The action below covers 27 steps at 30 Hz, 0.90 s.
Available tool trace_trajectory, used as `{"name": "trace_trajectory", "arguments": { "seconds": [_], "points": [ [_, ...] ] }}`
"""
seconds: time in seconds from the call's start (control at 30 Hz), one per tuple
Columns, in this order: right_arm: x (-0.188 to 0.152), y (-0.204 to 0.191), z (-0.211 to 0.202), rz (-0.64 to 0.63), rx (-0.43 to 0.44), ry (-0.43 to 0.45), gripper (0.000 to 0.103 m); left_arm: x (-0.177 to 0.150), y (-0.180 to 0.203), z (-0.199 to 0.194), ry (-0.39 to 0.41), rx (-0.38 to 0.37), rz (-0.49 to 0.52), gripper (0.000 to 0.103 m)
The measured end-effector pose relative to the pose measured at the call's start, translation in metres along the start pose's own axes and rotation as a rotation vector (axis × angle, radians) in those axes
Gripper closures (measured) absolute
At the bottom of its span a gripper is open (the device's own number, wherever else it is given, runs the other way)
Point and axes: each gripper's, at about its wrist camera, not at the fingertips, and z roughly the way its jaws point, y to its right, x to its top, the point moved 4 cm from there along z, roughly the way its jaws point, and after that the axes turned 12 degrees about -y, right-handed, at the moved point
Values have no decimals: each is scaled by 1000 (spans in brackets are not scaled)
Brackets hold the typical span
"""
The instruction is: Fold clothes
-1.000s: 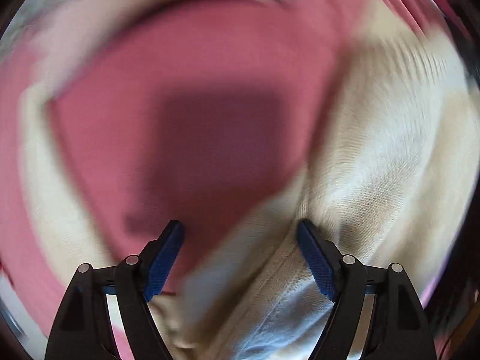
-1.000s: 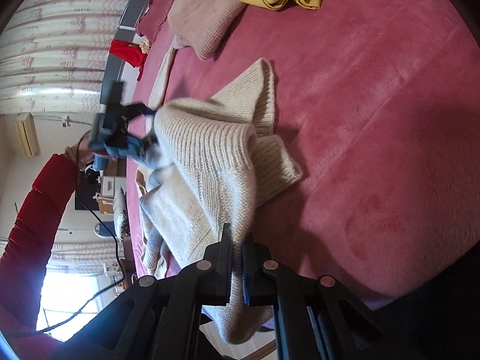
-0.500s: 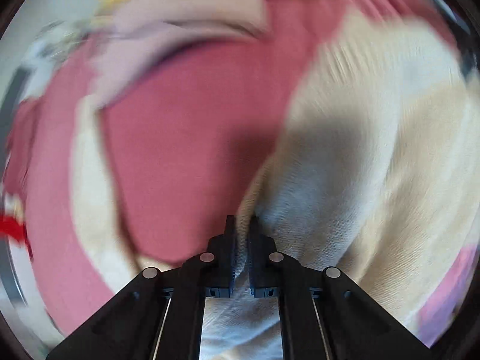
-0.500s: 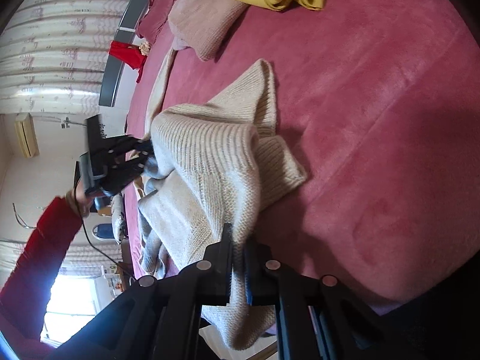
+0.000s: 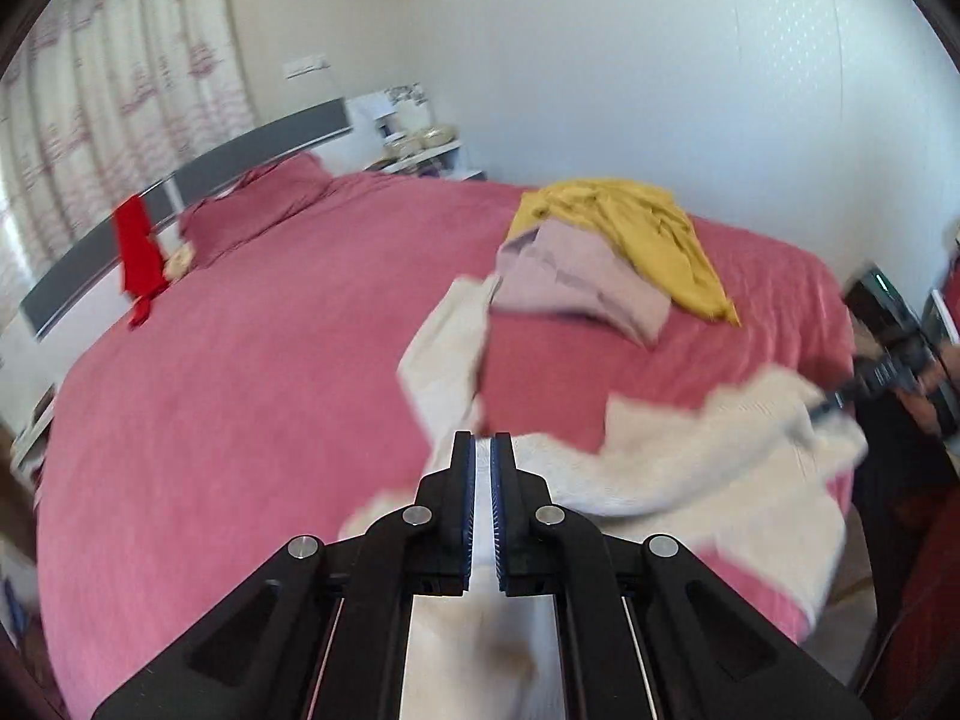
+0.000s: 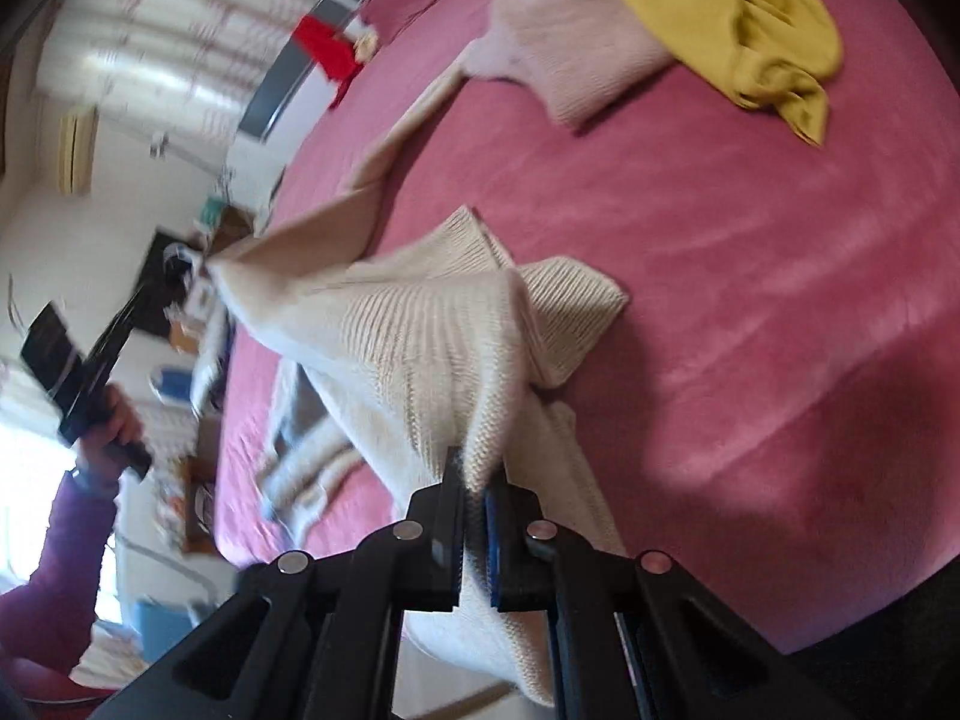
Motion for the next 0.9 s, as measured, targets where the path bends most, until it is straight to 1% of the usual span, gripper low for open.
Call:
{"name": "trace_trajectory", "arguments": {
  "seconds": [0.07, 0.1, 0.13, 0.2, 0.27, 0.3, 0.33, 0.37, 0.4, 0.43, 0.47, 0.5, 0.53, 0.57, 0.63, 0.73, 0.77, 0.8, 0.87, 0.9],
  "points": [
    [2, -6, 8, -27, -26, -29, 99, -38, 5, -10, -54, 29, -20, 98],
    [2, -6, 12, -30, -35, -44, 99, -65, 7, -9, -101, 54, -36, 98],
    [1, -6, 17, -34, -44, -59, 97, -82, 10, -5, -123, 45, -60, 98],
    [0, -7, 26, -40, -59, -90, 95, -96, 19, 7, -129, 28, -85, 97],
    [-2, -10, 32, -31, -53, -102, 92, -87, 34, 25, -131, -11, -35, 95],
    [-3, -9, 32, -21, -50, -99, 88, -82, 42, 33, -132, -31, -9, 91],
    [-5, -7, 32, -13, -42, -99, 86, -71, 50, 43, -137, -38, 37, 80],
    [-6, -7, 33, -7, -31, -100, 85, -54, 57, 50, -139, -45, 105, 72],
    [-7, -6, 34, 1, -23, -97, 84, -36, 65, 57, -141, -52, 173, 54],
    [-8, -7, 34, 4, -9, -96, 81, -19, 73, 63, -125, -74, 236, 42],
    [-9, -7, 35, 8, 3, -96, 80, -6, 78, 71, -137, -101, 282, 36],
    [-7, -6, 36, 13, 12, -101, 80, 8, 82, 80, -149, -129, 329, 27],
    [-5, -6, 38, 13, 21, -110, 79, 21, 87, 88, -161, -156, 376, 25],
    [-1, -7, 38, -3, 29, -119, 79, 33, 91, 103, -201, -172, 437, 25],
    [4, -11, 37, -41, -3, -116, 78, 41, 95, 129, -281, -157, 538, 25],
    [11, -20, 33, -132, -55, -121, 78, 29, 101, 170, -492, -213, 668, 25],
    [12, -23, 32, -161, -70, -125, 78, 22, 104, 178, -537, -222, 713, 25],
    [12, -25, 31, -187, -83, -131, 78, 12, 107, 190, -606, -234, 756, 25],
    [14, -28, 34, -216, -92, -159, 78, 1, 107, 205, -683, -238, 766, 25],
    [13, -29, 37, -218, -93, -175, 78, -3, 106, 210, -701, -238, 754, 25]
  ]
}}
